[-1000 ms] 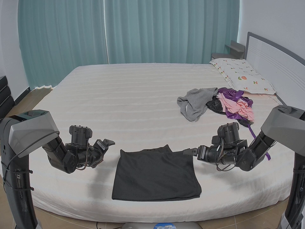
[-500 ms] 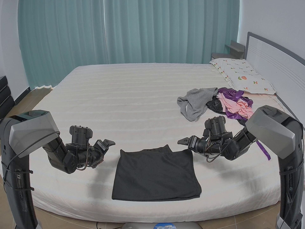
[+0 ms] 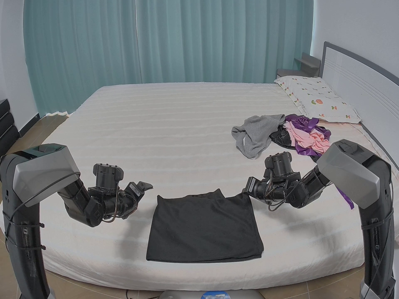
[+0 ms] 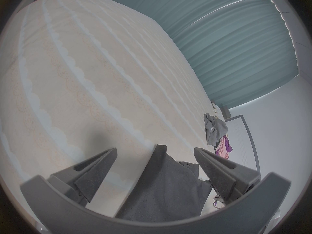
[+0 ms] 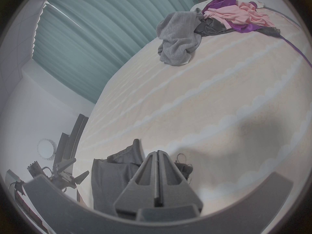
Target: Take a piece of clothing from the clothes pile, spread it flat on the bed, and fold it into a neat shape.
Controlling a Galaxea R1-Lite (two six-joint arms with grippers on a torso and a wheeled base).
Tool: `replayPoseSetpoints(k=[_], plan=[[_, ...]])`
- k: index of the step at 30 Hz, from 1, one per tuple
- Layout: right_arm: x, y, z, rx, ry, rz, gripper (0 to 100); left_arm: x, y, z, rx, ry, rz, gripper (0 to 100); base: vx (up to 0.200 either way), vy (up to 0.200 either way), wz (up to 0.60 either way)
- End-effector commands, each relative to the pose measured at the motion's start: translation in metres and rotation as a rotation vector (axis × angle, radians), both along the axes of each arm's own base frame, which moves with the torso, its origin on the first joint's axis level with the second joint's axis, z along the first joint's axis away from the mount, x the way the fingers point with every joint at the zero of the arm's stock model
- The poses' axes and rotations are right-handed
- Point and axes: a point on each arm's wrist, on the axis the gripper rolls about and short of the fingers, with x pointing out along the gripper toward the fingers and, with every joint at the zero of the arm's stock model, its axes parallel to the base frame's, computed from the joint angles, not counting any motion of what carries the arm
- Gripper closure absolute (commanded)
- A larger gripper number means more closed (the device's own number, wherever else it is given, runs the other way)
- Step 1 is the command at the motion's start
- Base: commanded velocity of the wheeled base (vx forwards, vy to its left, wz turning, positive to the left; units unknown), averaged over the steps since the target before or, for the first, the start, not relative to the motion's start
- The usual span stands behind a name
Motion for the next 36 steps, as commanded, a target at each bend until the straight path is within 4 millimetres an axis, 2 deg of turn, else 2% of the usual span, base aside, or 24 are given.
replayPoseSetpoints(k=[1,7,23,36], plan=[[0.004,-0.006,0.001,-0.003,-0.008,-0.024,100,0.001,-0.006,-0.001,0.0,-0.002,-0.015,0,0.0,0.0,0.0],[0.007,-0.014,0.002,-0.008,-0.013,-0.054,100,0.004,-0.017,-0.006,0.037,-0.017,-0.067,0,0.0,0.0,0.0],[0.008,-0.016,0.001,-0.012,-0.009,-0.102,100,0.015,-0.022,-0.017,0.104,-0.038,-0.114,0,0.0,0.0,0.0],[0.009,-0.02,0.002,-0.006,-0.012,-0.141,100,0.025,-0.052,-0.034,0.216,-0.029,-0.17,0,0.0,0.0,0.0]])
